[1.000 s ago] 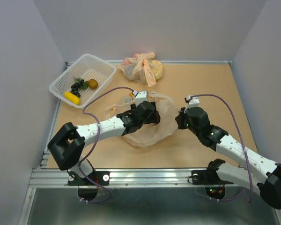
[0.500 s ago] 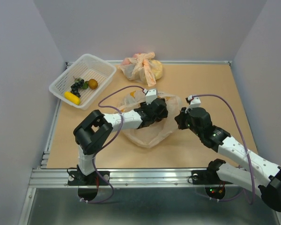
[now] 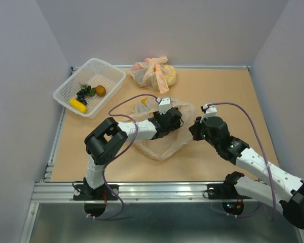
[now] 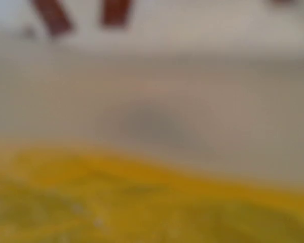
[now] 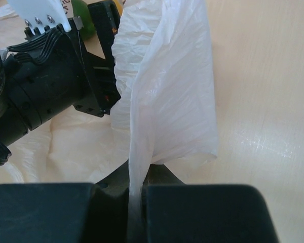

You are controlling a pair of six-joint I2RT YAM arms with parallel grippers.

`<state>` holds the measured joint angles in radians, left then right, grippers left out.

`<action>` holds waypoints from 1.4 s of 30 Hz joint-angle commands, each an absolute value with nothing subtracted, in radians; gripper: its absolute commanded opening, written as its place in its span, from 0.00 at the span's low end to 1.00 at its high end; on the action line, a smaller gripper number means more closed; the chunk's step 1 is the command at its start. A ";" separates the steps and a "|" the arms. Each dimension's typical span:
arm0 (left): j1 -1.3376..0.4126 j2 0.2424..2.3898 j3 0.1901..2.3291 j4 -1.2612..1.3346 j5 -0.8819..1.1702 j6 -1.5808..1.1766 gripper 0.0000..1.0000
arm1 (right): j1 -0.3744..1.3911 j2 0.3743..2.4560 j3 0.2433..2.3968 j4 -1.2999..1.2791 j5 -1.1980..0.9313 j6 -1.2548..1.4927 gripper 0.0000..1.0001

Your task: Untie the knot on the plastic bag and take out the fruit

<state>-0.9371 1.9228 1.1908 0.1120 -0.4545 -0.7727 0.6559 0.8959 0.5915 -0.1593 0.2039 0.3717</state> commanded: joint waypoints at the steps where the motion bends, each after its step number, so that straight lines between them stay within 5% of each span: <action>1: -0.959 1.838 1.138 0.086 -0.486 -0.738 0.12 | 0.660 0.877 0.580 -0.150 0.195 0.377 0.00; 6: -0.965 1.718 1.037 0.077 -0.482 -0.723 0.04 | 0.660 0.894 0.581 -0.150 0.202 0.371 0.00; 23: -0.959 1.174 0.969 -0.081 -0.393 -0.551 0.03 | 0.660 0.899 0.575 -0.150 0.226 0.373 0.00; 42: -0.091 1.339 1.276 -0.097 -0.280 -0.448 0.04 | 0.660 0.857 0.577 -0.150 0.176 0.374 0.00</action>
